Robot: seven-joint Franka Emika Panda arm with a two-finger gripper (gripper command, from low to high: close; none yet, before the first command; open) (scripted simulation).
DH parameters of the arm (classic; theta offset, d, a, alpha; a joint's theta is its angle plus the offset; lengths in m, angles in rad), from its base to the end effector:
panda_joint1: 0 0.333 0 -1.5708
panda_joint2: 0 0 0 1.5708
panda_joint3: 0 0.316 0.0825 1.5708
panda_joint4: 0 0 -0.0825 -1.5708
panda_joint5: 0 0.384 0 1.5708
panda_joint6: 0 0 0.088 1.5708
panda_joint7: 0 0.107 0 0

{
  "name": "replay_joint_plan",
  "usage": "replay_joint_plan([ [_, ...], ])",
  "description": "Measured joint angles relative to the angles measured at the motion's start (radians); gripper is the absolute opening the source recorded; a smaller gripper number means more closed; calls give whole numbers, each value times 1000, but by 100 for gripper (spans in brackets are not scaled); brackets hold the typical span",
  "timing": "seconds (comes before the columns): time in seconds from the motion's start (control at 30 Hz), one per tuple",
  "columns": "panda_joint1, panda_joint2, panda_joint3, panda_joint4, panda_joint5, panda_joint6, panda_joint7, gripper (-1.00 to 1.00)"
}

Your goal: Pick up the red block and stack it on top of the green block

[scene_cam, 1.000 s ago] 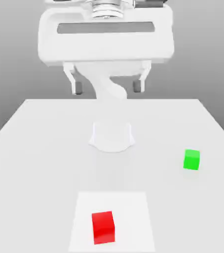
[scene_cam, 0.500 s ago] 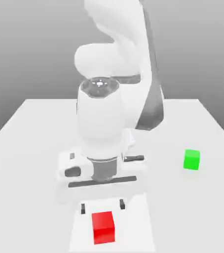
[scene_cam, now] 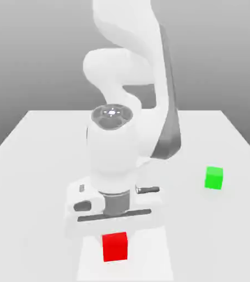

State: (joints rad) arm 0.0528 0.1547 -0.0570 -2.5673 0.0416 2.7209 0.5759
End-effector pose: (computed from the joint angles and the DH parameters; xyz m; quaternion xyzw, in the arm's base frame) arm 0.4499 -0.0042 0.2085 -0.9527 0.3038 0.0015 0.0038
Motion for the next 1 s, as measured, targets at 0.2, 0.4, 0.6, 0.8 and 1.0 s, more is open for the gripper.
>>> replay_joint_plan([
  [0.2, 297, -166, 160, -136, 94, -28, 217, -100],
  [0.4, 482, -333, 312, -279, 179, -47, 458, -100],
  [0.6, 658, -477, 491, -401, 257, -61, 666, -100],
  [0.8, 642, -453, 525, -407, 227, -19, 705, -100],
  [1.0, 608, -407, 547, -404, 184, 30, 732, -100],
])
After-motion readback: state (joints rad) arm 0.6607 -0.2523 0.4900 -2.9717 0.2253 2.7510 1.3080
